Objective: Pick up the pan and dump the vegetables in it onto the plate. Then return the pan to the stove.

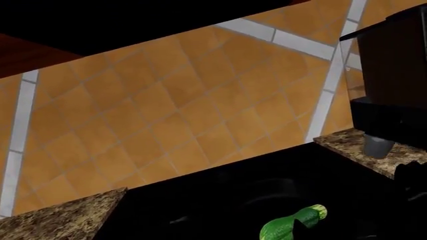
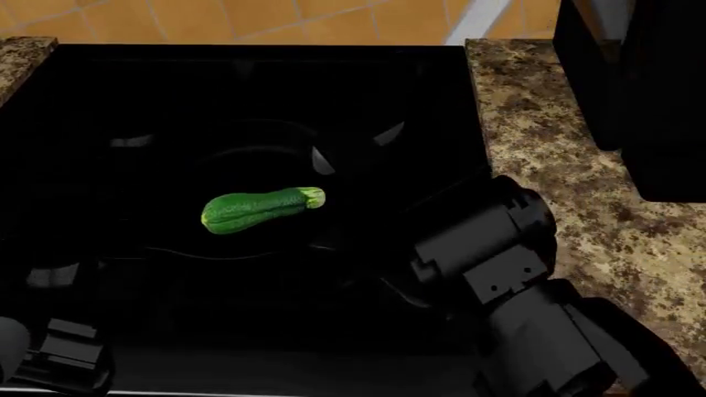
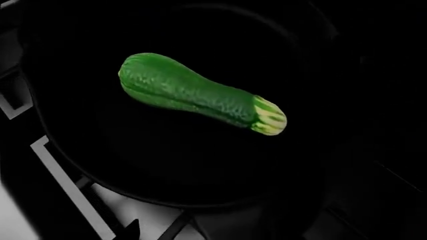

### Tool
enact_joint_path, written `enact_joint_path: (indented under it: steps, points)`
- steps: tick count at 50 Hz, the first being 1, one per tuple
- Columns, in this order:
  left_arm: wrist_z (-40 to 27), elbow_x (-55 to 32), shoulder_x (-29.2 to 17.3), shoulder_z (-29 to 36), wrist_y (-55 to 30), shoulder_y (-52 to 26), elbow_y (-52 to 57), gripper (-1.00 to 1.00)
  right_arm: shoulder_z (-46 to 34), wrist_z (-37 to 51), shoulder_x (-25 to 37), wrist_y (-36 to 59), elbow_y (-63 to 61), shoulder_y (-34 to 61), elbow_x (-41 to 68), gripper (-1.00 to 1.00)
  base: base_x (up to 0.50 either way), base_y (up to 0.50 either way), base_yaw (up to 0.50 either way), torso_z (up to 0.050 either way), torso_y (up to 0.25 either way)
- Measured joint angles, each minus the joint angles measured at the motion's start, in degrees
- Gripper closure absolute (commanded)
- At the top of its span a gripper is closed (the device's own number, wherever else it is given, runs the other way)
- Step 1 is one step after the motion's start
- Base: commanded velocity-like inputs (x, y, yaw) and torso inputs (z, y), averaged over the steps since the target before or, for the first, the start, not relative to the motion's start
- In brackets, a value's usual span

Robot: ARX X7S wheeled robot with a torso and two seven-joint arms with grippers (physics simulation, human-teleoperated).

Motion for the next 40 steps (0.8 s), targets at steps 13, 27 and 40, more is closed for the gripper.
enact_joint_path:
  steps: [13, 27, 40]
  points:
    - [-0.4, -0.5, -0.3, 0.0, 0.1, -0.2, 0.4, -1.00, -1.6, -3.2, -3.5, -2.7, 9.1, -0.7, -1.6, -1.00, 0.00, 0.00, 0.00, 0.000, 0.000]
    - [-0.6, -0.4, -0.5, 0.4, 0.9, 0.4, 0.2, -1.00, -0.7, 1.9, -1.3, -1.0, 3.4, -2.1, -0.4, 1.00, 0.00, 0.00, 0.00, 0.000, 0.000]
    - [-0.5, 0.0, -0.8, 0.5, 2.4, 1.6, -0.2, -1.00, 2.3, 15.5, 8.3, 8.9, -22.2, -1.4, 5.4, 1.00, 0.00, 0.00, 0.00, 0.000, 0.000]
